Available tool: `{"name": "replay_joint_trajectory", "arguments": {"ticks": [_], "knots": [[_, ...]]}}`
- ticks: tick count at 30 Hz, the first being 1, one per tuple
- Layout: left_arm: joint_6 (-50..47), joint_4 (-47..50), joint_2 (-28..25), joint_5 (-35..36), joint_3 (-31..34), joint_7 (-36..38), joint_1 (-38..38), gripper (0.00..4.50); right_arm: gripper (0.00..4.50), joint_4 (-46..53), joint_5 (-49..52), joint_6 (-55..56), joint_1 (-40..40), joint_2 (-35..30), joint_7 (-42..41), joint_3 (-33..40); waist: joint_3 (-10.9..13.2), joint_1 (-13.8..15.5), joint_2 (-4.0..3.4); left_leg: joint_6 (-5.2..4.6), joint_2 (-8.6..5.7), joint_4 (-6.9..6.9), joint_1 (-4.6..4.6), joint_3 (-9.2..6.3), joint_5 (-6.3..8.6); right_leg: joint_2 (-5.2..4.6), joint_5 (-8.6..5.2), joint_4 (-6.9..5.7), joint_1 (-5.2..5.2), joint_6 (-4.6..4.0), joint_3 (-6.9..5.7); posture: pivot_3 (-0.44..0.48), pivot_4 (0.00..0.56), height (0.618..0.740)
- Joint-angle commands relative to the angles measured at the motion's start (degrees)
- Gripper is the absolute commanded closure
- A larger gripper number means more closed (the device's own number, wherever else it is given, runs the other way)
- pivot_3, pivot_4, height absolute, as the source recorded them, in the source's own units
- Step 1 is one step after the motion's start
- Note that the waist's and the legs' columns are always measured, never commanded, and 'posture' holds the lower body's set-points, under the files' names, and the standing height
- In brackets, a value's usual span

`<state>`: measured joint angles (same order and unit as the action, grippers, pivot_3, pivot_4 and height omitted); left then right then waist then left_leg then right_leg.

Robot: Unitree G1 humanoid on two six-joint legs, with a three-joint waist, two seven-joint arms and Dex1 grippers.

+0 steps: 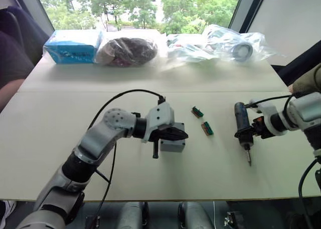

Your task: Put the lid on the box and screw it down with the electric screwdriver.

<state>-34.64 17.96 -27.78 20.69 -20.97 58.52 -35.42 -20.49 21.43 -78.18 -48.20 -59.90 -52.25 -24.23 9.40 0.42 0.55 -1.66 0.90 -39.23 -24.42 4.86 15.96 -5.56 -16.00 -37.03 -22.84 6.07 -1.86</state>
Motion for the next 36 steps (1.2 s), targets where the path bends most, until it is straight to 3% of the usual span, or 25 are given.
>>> {"name": "replay_joint_trajectory", "arguments": {"ticks": [1,6,11,15,19,22,25,28,36], "knots": [[0.96,0.48,0.5,-0.01,0.7,-0.43,0.03,4.5,2.55,-0.42,-1.39,0.2,1.43,0.48,-1.84,-1.86,0.0,0.03,0.01,0.0,0.0,0.0,0.0,-0.01,0.0,0.0,0.0,0.01,0.01,0.0,0.0,0.0,0.15,0.74],[0.83,0.58,0.53,0.33,1.52,-0.89,0.27,4.5,2.69,-5.63,-6.02,2.85,0.16,0.66,-0.38,-0.68,-0.02,0.1,0.03,0.0,0.0,0.0,0.02,-0.01,0.0,-0.01,0.0,0.01,0.04,0.0,0.0,0.0,0.15,0.74],[1.98,-1.92,-0.11,0.06,2.18,0.18,-0.85,4.5,2.69,-14.49,-9.14,11.63,-9.49,2.99,1.29,4.47,-0.04,0.08,0.07,-0.05,-0.08,-0.04,0.07,0.05,0.03,-0.08,0.05,0.06,0.11,-0.1,0.03,0.0,0.15,0.74],[2.61,-5.23,-1.05,0.77,4.46,1.41,-1.99,4.5,2.69,-16.22,-1.82,13.73,-18.19,8.38,4.03,19.94,0.32,-0.48,-0.6,0.24,-0.09,-0.02,-0.2,0.25,-0.14,-0.09,0.12,-0.16,-0.42,0.04,0.21,0.0,0.15,0.74],[2.04,-10.34,-1.8,1.95,7.76,2.17,-4.2,4.5,2.69,4.52,10.09,20.83,-12.03,20.0,16.63,46.44,0.32,-0.59,-0.59,0.47,0.27,0.29,-0.41,0.12,-0.28,0.27,0.0,-0.07,-0.63,-0.07,0.07,0.0,0.15,0.74],[1.68,-12.25,-2.47,2.28,8.25,3.28,-4.57,4.5,2.69,15.91,12.76,19.64,-7.55,27.54,25.58,53.56,0.32,-0.43,-0.61,0.56,0.5,0.15,-0.67,0.05,-0.33,0.46,0.0,-0.18,-0.79,-0.07,-0.03,0.0,0.15,0.74],[-1.69,-13.58,-1.62,5.86,10.39,4.42,-5.07,4.5,2.69,31.66,20.23,20.6,0.24,33.93,25.52,54.72,0.31,0.65,-0.6,0.62,0.42,0.07,-0.74,0.01,-0.37,0.37,0.01,-0.15,-0.74,-0.07,-0.15,0.0,0.15,0.74],[-2.06,-14.0,-2.97,4.88,9.05,6.04,-5.12,4.5,2.69,43.52,22.55,23.13,7.95,37.11,25.12,51.25,0.32,0.21,-0.62,0.57,0.17,0.03,-0.75,-0.04,-0.34,0.18,0.02,-0.12,-0.71,-0.06,-0.14,0.0,0.15,0.74],[0.33,-15.75,-3.03,1.41,6.06,6.69,-3.52,4.5,2.69,53.89,21.98,30.81,21.44,40.89,25.86,43.0,0.31,0.26,-0.59,0.53,0.04,0.04,-0.71,-0.06,-0.33,0.12,0.04,-0.1,-0.7,-0.02,-0.08,0.0,0.15,0.74]]}}
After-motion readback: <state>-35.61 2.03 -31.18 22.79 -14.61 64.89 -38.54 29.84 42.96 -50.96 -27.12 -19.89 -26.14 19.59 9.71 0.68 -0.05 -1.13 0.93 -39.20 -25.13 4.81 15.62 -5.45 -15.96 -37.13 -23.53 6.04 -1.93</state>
